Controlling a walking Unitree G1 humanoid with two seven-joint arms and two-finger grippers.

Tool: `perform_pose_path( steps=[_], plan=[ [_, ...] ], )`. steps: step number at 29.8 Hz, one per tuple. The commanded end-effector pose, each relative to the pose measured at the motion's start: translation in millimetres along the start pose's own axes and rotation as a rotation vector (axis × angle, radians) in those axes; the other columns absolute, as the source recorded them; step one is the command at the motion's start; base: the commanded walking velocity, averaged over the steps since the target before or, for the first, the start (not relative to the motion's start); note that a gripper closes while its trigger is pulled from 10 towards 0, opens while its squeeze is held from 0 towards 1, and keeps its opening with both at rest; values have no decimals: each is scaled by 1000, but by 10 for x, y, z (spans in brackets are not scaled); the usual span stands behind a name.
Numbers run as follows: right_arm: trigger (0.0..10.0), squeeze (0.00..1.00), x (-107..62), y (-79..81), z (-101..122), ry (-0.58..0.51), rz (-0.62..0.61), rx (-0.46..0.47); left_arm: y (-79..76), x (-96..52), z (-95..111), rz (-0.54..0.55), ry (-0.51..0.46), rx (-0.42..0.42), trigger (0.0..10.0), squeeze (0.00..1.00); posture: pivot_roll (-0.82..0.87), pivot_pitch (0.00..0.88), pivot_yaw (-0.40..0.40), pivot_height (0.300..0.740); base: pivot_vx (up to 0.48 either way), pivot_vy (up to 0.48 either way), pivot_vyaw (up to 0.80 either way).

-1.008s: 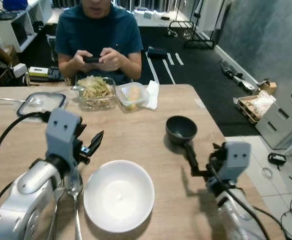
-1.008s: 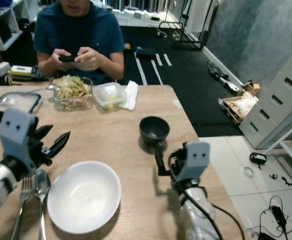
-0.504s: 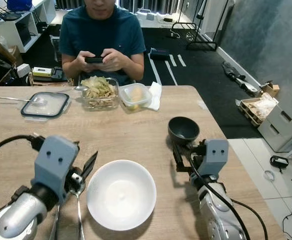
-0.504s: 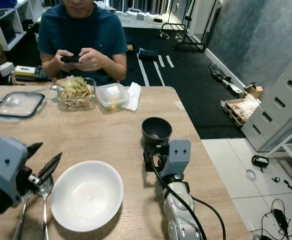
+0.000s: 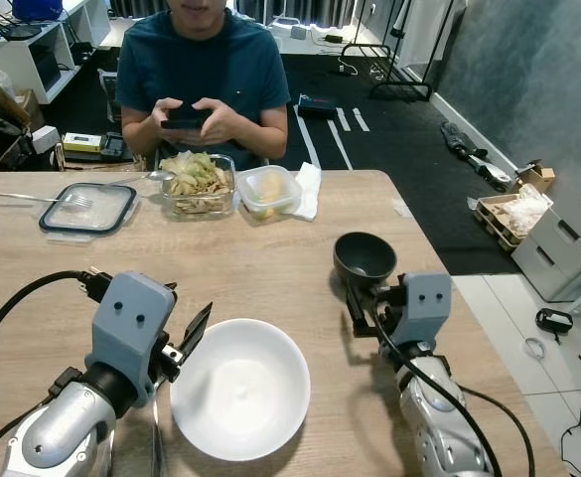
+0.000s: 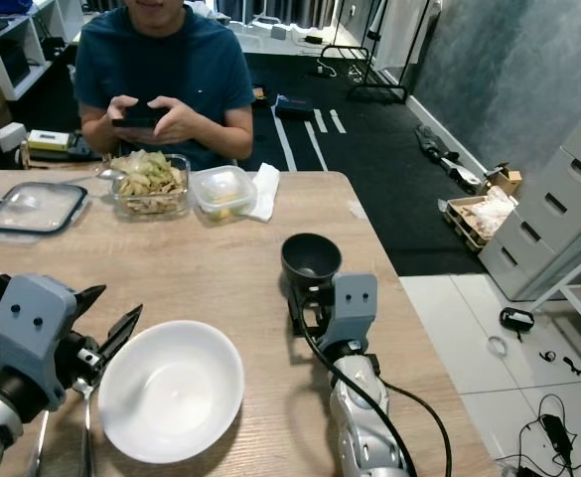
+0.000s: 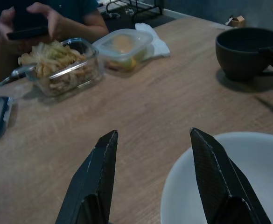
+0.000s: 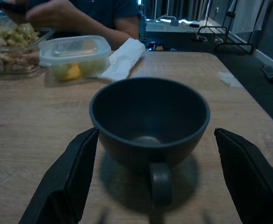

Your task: Setting the table

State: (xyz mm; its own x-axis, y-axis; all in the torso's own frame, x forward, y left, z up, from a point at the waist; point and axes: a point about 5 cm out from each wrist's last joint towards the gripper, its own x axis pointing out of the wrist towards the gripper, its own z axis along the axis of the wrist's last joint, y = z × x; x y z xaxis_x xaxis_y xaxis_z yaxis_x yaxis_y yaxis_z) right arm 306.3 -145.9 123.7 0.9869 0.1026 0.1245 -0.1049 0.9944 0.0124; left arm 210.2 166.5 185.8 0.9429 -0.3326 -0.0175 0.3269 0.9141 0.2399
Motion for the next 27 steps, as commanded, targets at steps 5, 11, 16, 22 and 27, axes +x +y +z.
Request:
perform_pose_path(
  steps=[5,11,16,22,27],
  plan=[
    [10000,0,-2,-76,-117,43,4,-35,-55,-7,-35,1,8,-19,10000,0,186,0,-1,740,0,0,0],
    [10000,0,-2,-133,-177,80,2,-33,-83,27,-34,-1,3,-25,10000,0,183,0,3,740,0,0,0],
    [10000,0,-33,-170,-209,91,-13,-31,-82,36,-42,6,4,-30,10000,0,178,0,4,740,0,0,0],
    [9098,0,-37,-138,-245,100,-1,-30,-83,44,-41,11,3,-29,10000,0,184,0,4,740,0,0,0],
    [10000,0,-41,-128,-275,108,6,-31,-77,45,-40,18,4,-28,10000,0,185,0,3,740,0,0,0]
  ],
)
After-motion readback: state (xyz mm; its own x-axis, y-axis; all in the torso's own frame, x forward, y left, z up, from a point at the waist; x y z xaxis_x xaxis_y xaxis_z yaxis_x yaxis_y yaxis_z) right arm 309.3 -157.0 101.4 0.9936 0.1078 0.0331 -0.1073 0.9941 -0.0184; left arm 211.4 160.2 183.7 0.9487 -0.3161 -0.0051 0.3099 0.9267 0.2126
